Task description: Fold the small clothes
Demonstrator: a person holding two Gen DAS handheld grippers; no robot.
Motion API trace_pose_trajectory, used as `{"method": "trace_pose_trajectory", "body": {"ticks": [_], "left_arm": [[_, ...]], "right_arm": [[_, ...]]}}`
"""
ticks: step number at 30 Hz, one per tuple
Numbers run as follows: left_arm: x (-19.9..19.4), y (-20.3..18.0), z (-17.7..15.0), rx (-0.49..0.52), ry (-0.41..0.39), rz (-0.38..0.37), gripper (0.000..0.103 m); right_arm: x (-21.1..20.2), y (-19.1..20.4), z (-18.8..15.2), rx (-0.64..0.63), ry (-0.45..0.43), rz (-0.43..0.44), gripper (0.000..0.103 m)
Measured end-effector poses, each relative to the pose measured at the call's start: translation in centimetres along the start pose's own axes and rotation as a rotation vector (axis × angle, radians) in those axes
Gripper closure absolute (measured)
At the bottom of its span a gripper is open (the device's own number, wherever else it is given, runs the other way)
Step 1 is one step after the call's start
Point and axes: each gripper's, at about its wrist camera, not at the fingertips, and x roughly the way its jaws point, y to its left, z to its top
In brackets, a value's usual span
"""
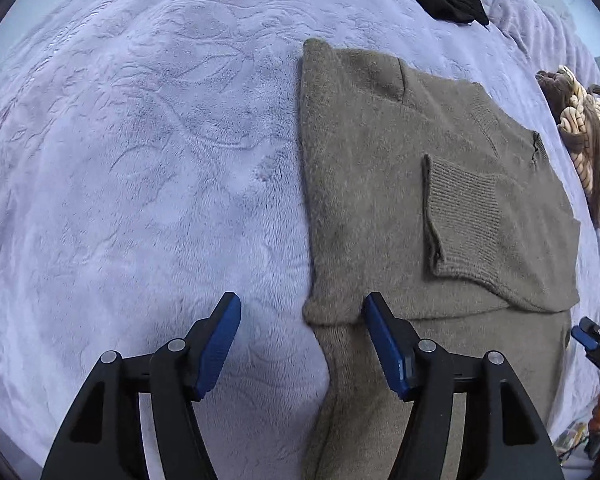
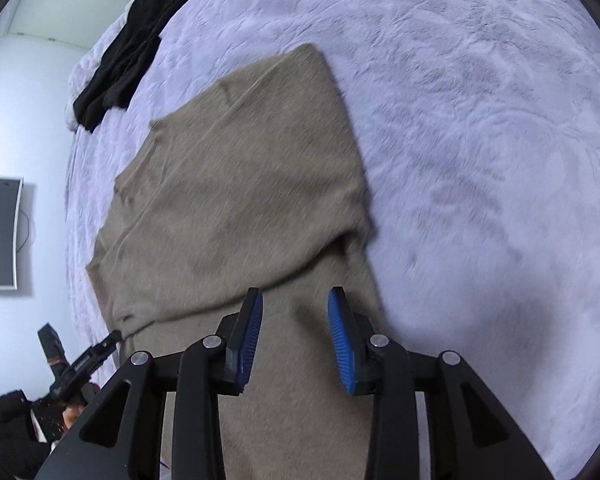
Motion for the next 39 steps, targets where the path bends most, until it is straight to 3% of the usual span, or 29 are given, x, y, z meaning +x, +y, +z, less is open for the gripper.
{"method": "trace_pose_trajectory", "body": {"ticks": [2,7,9,10,15,19,28,39], "left_arm": [[-0.4,-0.5,-0.4,0.015,0.000,0.020,0.038],[-1.8,-1.3,-2.0,0.050,-0.006,0.043,0.036],[-2.8,-1.4,-3.0,0.053,-0.022,0.041,0.007],[-3.2,-1.6,-3.4,0.058,-0.035,0.042,0.005],[-4.1,-2.6,-5.0,0.073,-0.005,0.029,0.005],[-4.4,-3.7,-6.2,0.097,0.018,0.055,0.005],[-4.5,-7.8,-7.5,0.155,0.059,0.131,0.005],[-5.1,-12.5,-10.4,0.119,0.078,0.153,0.005]], "right_arm": [[-0.3,0.9,-1.1,-0.029,0.007,0.001,0.051],[-0.7,3.1,-3.7,-0.095,0.031,-0.017,0.050],[-0.9,3.9,-4.4,-0.115,0.033,-0.021,0.048],[-1.0,4.2,-4.7,-0.125,0.035,-0.021,0.044],[-1.6,5.5,-5.9,-0.165,0.039,-0.027,0.038],[-2.3,6.3,-6.6,-0.207,0.017,-0.054,0.023],[-3.3,6.4,-6.8,-0.283,-0.004,-0.162,0.021],[-3.3,4.4,-6.3,-0.324,0.098,-0.102,0.021]]}}
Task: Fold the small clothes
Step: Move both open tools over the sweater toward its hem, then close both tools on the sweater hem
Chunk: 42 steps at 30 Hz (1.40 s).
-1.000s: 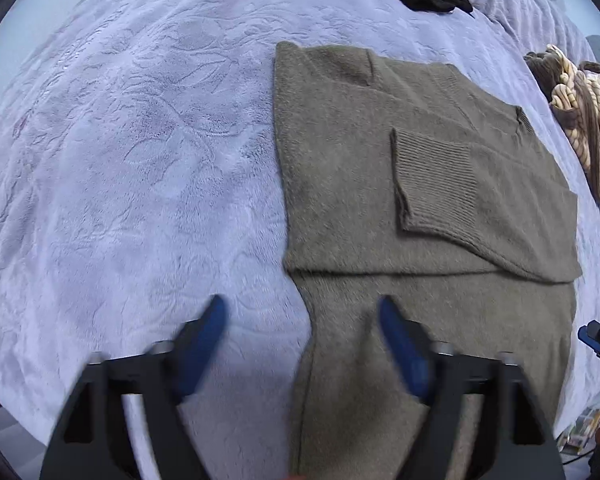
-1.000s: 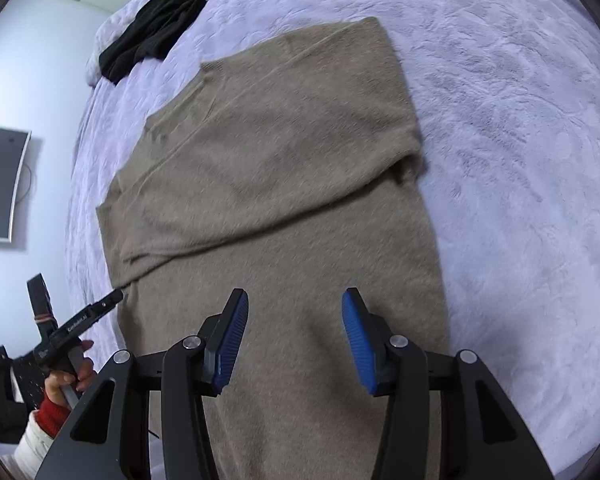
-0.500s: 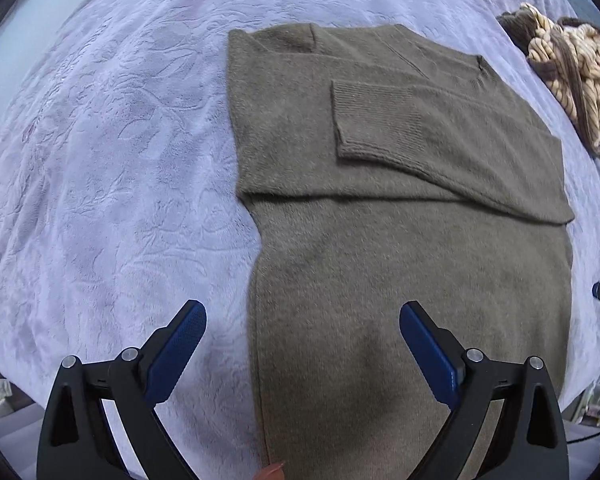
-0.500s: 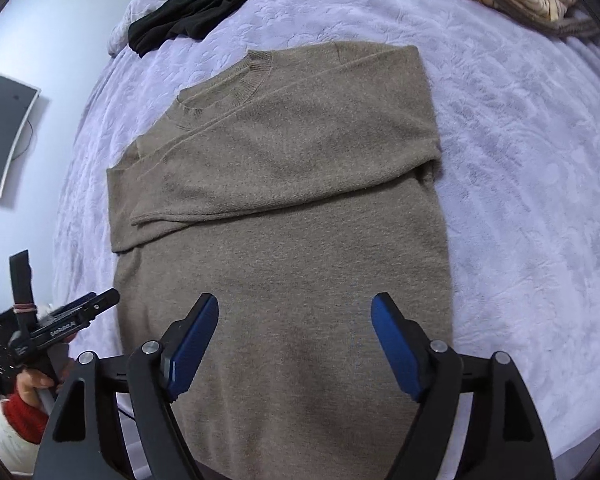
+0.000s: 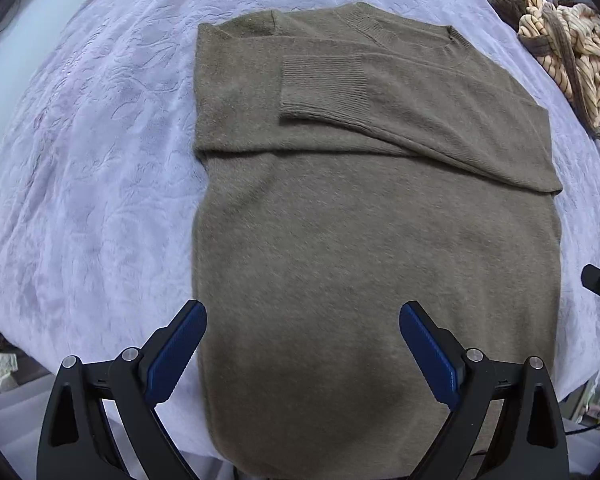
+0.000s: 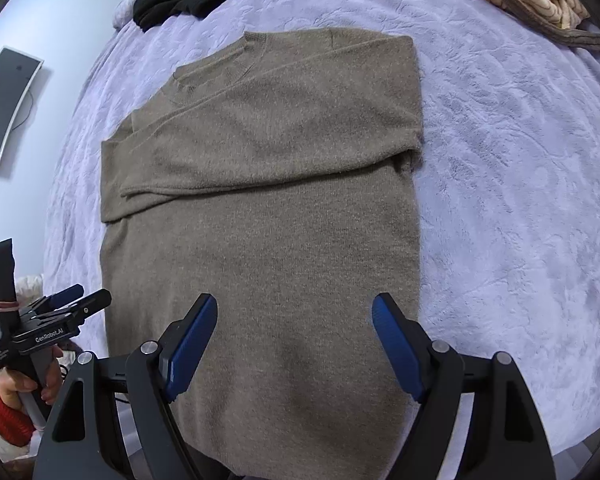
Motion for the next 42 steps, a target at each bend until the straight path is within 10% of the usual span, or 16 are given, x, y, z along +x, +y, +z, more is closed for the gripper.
{"method": "trace_pose_trajectory", "body": {"ticks": [10,30,42], "left_arm": [[-2.2,-3.1,-1.9,-0.053,-0.022,0.001,0.005],[0.4,6.6,-11.3,-0.011,0.007,-0.146,0.005],[3.9,8.2,-16.3,-0.021,0.076,-0.405,0.005]], "right_arm": [[-0.4,-1.8,0.0,-0.039,0.035,0.073,0.021],[0.6,-1.5,-10.2,0.119,0.015,0.119,0.021],[1.8,-7.2,-18.4,0.342,0.031,0.178,0.021]]}}
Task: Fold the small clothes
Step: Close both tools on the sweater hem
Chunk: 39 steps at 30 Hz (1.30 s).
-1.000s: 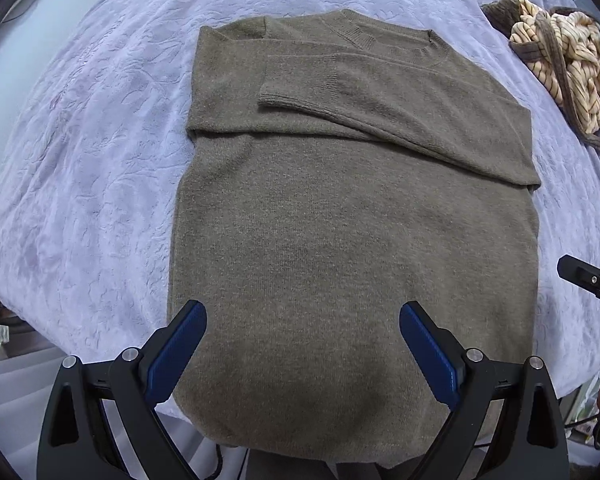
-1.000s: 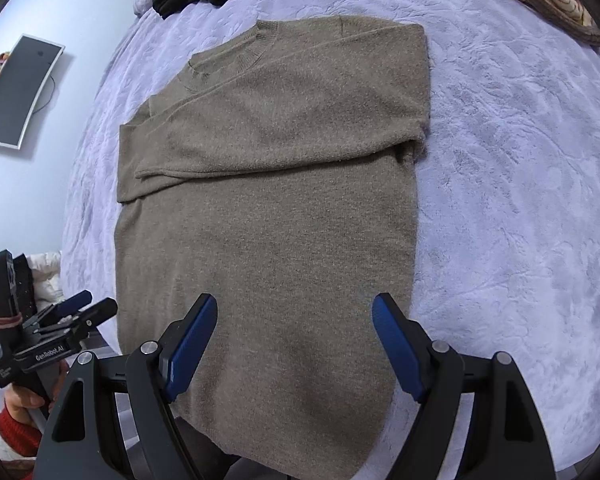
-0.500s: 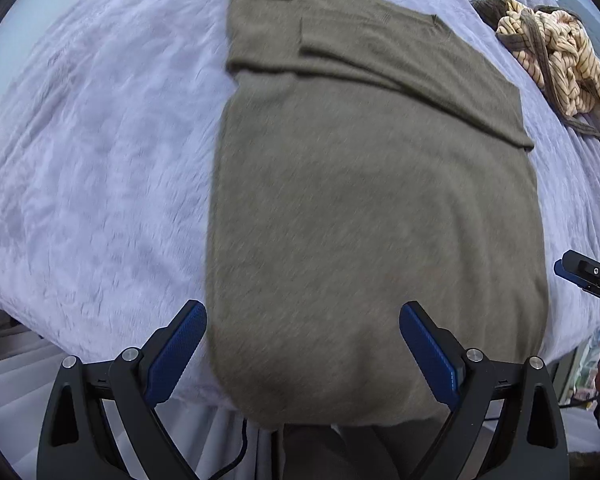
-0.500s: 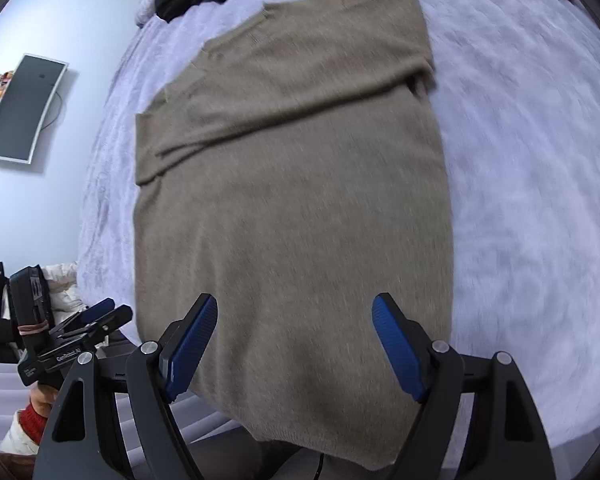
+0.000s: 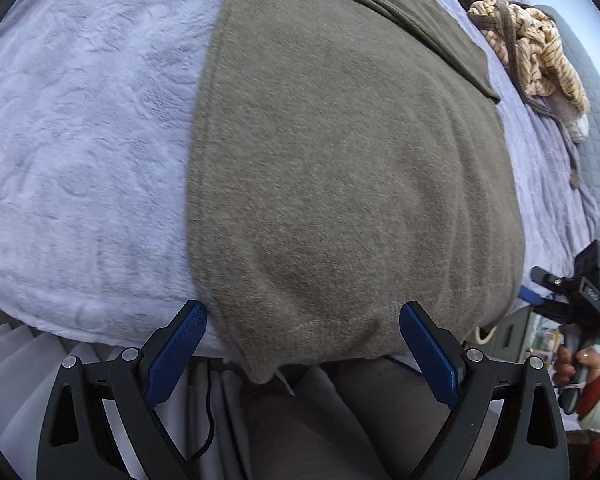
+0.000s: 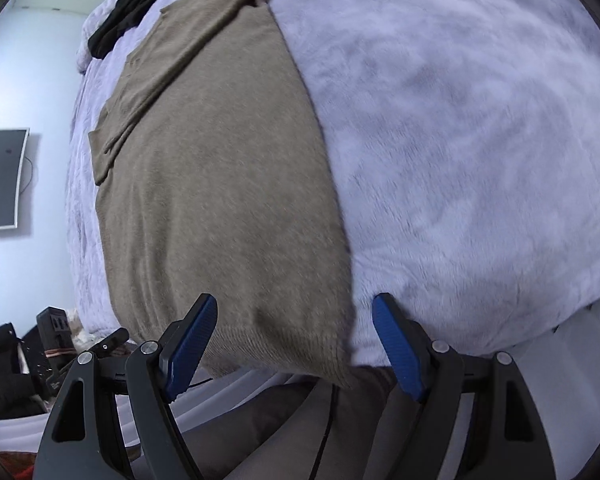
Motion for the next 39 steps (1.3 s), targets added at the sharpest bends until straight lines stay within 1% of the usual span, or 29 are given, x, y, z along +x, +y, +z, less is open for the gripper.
{"method": "trace_pose_trajectory", "body": {"ticks": [4,6,10,12,16,17,18,19,20,21,22,23,27,31,34,36,39], "left_arm": [[0.3,-0.2,-0.2,-0.003,-0.006,-0.040,0.005],[0.5,-0.2,-0.2,-0.010,-0.003,-0.047,0.005],[1.1,-1.0,-0.4,-0.034,-0.004,-0.102,0.005],[1.6,-1.1,-0.3,-0.049,-0.004,-0.127,0.005],[2.1,-1.1,-0.6,-0.071,0.003,-0.128,0.007],[2.2,-1.0,-0.6,-0.080,0.006,-0.120,0.018],[2.2,-0.9,-0.7,-0.087,0.015,-0.102,0.033],[2.3,-0.7,-0.7,-0.091,0.022,-0.085,0.041],[2.0,-0.4,-0.8,-0.093,0.022,-0.091,0.056],[1.9,-0.1,-0.8,-0.098,0.021,-0.117,0.070],[1.8,0.1,-0.9,-0.103,0.021,-0.152,0.079],[1.5,0.4,-1.0,-0.103,0.022,-0.196,0.091],[0.1,-0.1,-0.9,-0.067,-0.010,-0.260,0.091],[-1.8,-0.4,-0.5,-0.071,-0.055,-0.351,0.091],[-3.3,-1.0,0.4,-0.076,-0.094,-0.398,0.091],[-4.2,-1.1,1.2,-0.081,-0.114,-0.411,0.091],[-5.5,-1.5,2.7,-0.089,-0.147,-0.428,0.091]], "right_arm": [[1.3,-0.4,-0.2,-0.010,0.020,0.029,0.020],[1.5,-0.2,-0.2,-0.014,0.031,0.059,0.019],[1.8,0.9,-0.4,-0.060,0.068,0.147,0.019],[2.1,1.2,-0.5,-0.071,0.086,0.162,0.019],[3.1,0.1,-0.5,-0.030,0.096,0.197,0.019],[3.3,-0.2,-0.5,-0.011,0.094,0.211,0.019],[3.2,-0.6,-0.5,0.011,0.088,0.224,0.020],[3.1,-0.9,-0.6,0.040,0.082,0.234,0.025],[3.0,-1.1,-0.6,0.055,0.082,0.236,0.034],[3.0,-1.4,-0.7,0.069,0.088,0.236,0.061],[3.0,-1.6,-1.0,0.083,0.091,0.243,0.088],[2.9,-1.8,-1.2,0.093,0.087,0.261,0.090],[1.9,-1.4,-2.0,0.111,0.032,0.345,0.092],[1.3,0.1,-2.2,0.130,-0.014,0.455,0.092],[1.1,1.5,-1.6,0.134,-0.032,0.524,0.092],[0.9,2.4,-1.1,0.133,-0.040,0.567,0.092],[0.0,3.7,0.9,0.122,-0.040,0.638,0.092]]}}
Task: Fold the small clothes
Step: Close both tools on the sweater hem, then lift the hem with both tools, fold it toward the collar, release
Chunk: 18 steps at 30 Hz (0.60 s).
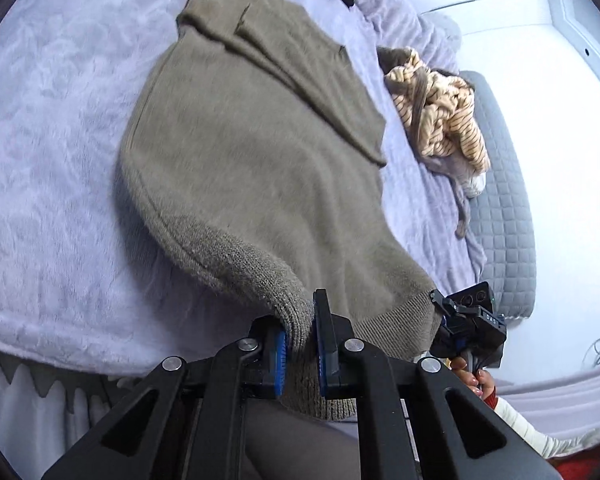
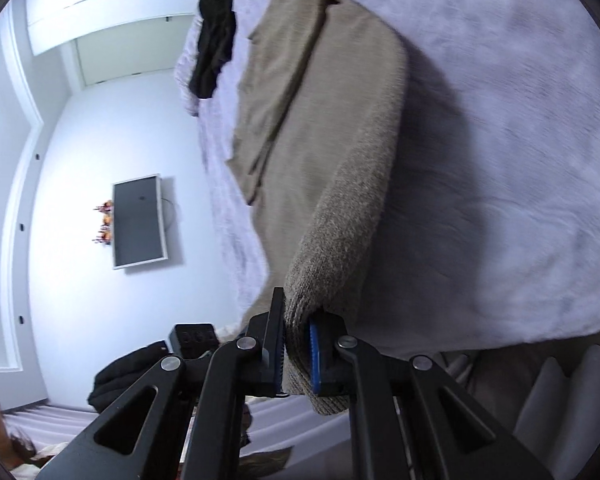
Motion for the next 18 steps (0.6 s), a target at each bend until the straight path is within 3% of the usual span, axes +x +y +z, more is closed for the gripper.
{"method": "trace_pose_trajectory", "body": {"ticks": [4,9,15,18], "left_arm": [[-1.0,-1.2,2.9,-0.029,-0.059,-0.035,0.091],[-1.9,-3.4,9.0,-0.033,-0.162,-0.062,0.091],[-1.0,-5.8,17.9,0.026,-0.257,-0.005,0.091],[0.3,-5.4,22.4,0.021,-0.298,0.037,0.091]], "right_arm": [[1.0,3.7,3.8,-0.033,0.000,0.070,0.092],[2.0,8.8,9.5,-0.103,0.003,0.142,0.092],[3.8,12.5,18.7,-0.119,-0.012,0.217,0.093],[5.2,12.7,24.0,-0.094,-0.022,0.206,0.093]]}}
